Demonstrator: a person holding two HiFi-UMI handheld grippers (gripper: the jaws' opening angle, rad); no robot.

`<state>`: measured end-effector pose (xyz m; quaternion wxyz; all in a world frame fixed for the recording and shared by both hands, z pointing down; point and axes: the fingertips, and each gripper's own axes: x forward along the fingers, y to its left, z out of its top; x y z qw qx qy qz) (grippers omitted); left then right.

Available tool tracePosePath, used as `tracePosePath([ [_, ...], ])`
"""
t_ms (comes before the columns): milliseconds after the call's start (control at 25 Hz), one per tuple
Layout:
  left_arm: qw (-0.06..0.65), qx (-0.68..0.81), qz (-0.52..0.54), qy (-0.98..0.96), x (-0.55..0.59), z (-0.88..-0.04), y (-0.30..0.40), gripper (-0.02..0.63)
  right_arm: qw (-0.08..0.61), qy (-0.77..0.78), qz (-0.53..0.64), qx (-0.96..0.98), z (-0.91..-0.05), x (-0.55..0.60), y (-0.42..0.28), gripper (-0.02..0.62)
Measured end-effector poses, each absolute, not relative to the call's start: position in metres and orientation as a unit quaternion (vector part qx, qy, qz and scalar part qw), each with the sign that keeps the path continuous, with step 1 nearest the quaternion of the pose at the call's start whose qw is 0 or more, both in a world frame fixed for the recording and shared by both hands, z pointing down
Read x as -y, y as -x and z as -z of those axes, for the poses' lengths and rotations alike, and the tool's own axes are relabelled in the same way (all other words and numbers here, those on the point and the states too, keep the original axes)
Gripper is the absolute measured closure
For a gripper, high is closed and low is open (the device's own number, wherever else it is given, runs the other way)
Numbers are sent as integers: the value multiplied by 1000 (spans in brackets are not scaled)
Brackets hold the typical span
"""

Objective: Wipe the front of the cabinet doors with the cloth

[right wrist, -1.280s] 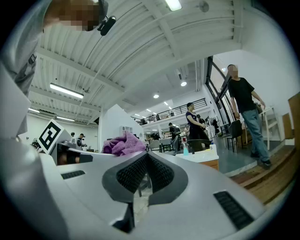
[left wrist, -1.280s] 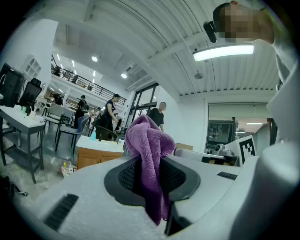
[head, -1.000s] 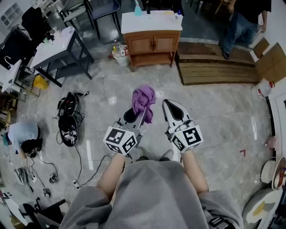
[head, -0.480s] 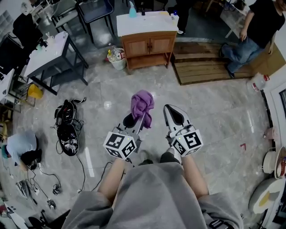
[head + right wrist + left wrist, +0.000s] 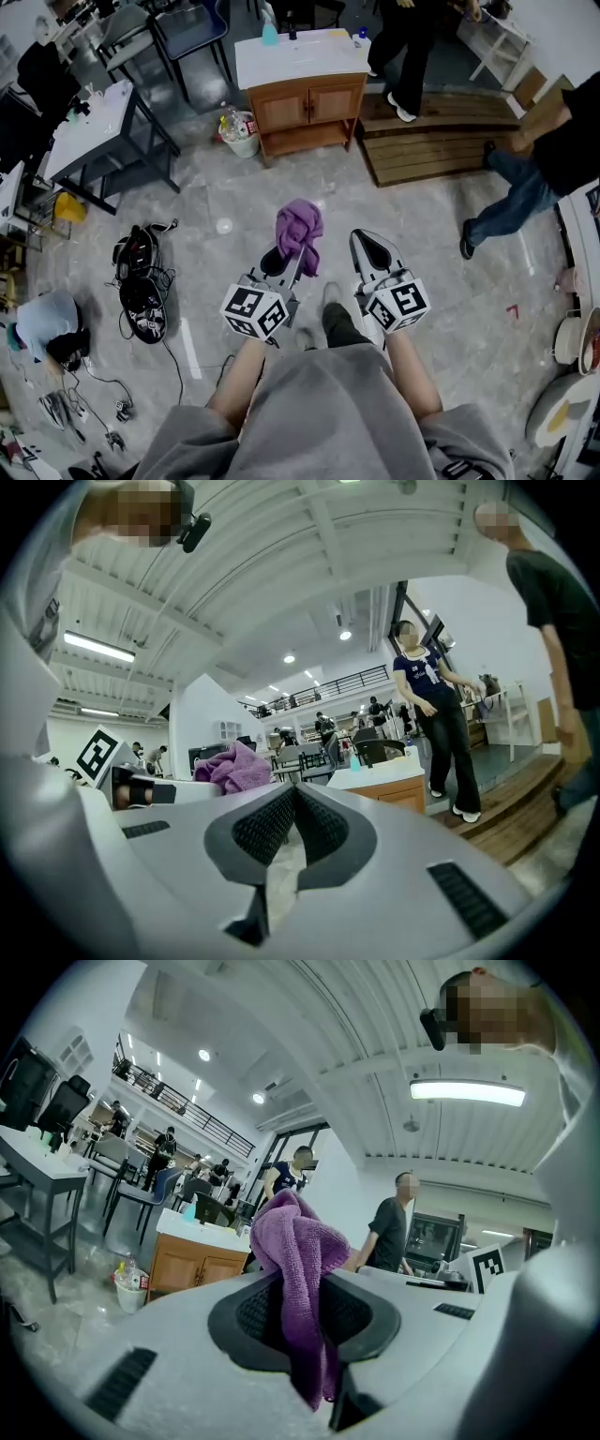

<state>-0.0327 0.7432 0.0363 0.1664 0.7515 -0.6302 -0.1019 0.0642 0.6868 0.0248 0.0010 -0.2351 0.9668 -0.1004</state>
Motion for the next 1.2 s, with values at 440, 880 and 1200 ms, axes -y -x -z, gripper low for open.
tracePosePath([
  [440,179,644,99,-738,-633,-42,58,528,-8,215,121,-969,-41,-574,-40,583],
  [880,183,652,91,-730,-538,-48,65,528,-10,195,153,-969,-55,-480,-29,584],
  [1200,188,656,85,-726,-489,-56,84,528,-5,207,171,-963,-67,-431,-20,584],
])
